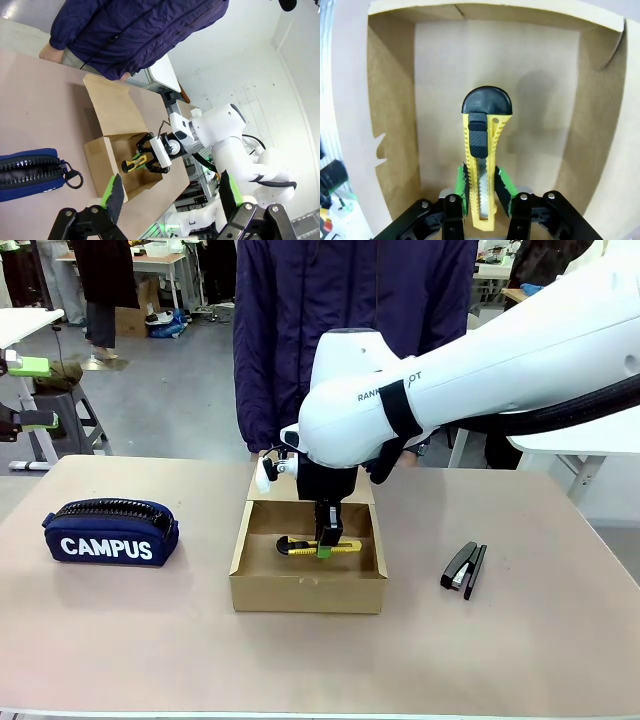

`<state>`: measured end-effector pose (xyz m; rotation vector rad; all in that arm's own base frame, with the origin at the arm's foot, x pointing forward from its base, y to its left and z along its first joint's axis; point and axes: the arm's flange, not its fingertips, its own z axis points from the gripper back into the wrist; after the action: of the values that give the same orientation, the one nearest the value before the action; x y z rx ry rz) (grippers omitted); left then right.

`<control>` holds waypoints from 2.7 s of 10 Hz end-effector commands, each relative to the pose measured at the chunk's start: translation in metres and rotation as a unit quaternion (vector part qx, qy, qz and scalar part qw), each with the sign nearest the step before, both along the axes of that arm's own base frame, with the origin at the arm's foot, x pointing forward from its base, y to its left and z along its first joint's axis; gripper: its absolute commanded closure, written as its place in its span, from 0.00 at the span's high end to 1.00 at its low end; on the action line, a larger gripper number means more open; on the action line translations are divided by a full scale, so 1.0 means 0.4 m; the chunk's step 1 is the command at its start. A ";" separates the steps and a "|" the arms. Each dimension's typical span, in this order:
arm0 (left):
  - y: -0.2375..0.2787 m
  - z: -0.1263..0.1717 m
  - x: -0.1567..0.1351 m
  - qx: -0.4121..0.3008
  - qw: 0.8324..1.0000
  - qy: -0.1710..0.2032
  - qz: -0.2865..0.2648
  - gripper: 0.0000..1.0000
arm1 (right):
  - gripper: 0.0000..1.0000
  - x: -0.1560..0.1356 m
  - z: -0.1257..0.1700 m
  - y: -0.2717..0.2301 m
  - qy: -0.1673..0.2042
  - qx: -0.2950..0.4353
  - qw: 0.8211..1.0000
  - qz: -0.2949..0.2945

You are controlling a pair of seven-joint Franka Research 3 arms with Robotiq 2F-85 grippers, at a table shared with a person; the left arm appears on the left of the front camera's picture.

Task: Pack the item into the box.
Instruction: Pick up the item indicated by the person and place it inside the Mailer Box.

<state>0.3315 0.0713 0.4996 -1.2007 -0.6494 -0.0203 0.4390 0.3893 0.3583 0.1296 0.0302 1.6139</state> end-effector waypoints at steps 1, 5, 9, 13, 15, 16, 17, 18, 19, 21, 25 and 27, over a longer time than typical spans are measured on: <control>-0.007 0.000 0.000 -0.007 1.000 -0.015 0.000 1.00 | 0.30 -0.010 0.005 -0.016 -0.012 0.005 1.000 0.016; -0.007 0.000 0.000 -0.007 1.000 -0.015 0.000 1.00 | 0.93 -0.011 0.006 -0.013 -0.017 0.002 1.000 0.024; -0.007 0.000 0.000 -0.007 1.000 -0.015 0.000 1.00 | 1.00 -0.010 0.006 -0.011 -0.020 0.002 0.999 0.027; -0.007 0.000 0.000 -0.007 1.000 -0.015 0.000 1.00 | 1.00 -0.014 0.022 -0.010 -0.020 0.006 0.999 0.032; -0.007 0.000 0.000 -0.007 1.000 -0.015 0.000 1.00 | 1.00 -0.024 0.119 -0.053 0.018 0.046 0.999 0.009; -0.007 0.000 0.000 -0.007 1.000 -0.015 0.000 1.00 | 1.00 -0.034 0.205 -0.103 0.068 0.071 0.995 -0.029; -0.007 0.000 0.000 -0.007 1.000 -0.015 0.000 1.00 | 1.00 -0.046 0.279 -0.155 0.106 0.109 0.984 -0.089; -0.007 0.000 0.000 -0.007 1.000 -0.015 0.000 1.00 | 1.00 -0.064 0.342 -0.215 0.132 0.145 0.970 -0.145; -0.007 0.000 0.000 -0.007 1.000 -0.015 0.000 1.00 | 1.00 -0.083 0.390 -0.285 0.149 0.183 0.954 -0.187; -0.007 0.000 0.000 -0.007 1.000 -0.015 0.000 1.00 | 1.00 -0.127 0.455 -0.502 0.198 0.266 0.899 -0.287; -0.007 0.000 0.000 -0.007 1.000 -0.015 0.000 1.00 | 1.00 -0.207 0.416 -0.978 0.288 0.348 0.741 -0.497; -0.007 0.000 0.000 -0.007 1.000 -0.015 0.000 1.00 | 1.00 -0.222 0.335 -1.162 0.339 0.398 0.664 -0.535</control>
<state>0.3315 0.0711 0.5001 -1.1993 -0.6500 -0.0212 0.3414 -0.0664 0.4978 1.1138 -0.1397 0.2936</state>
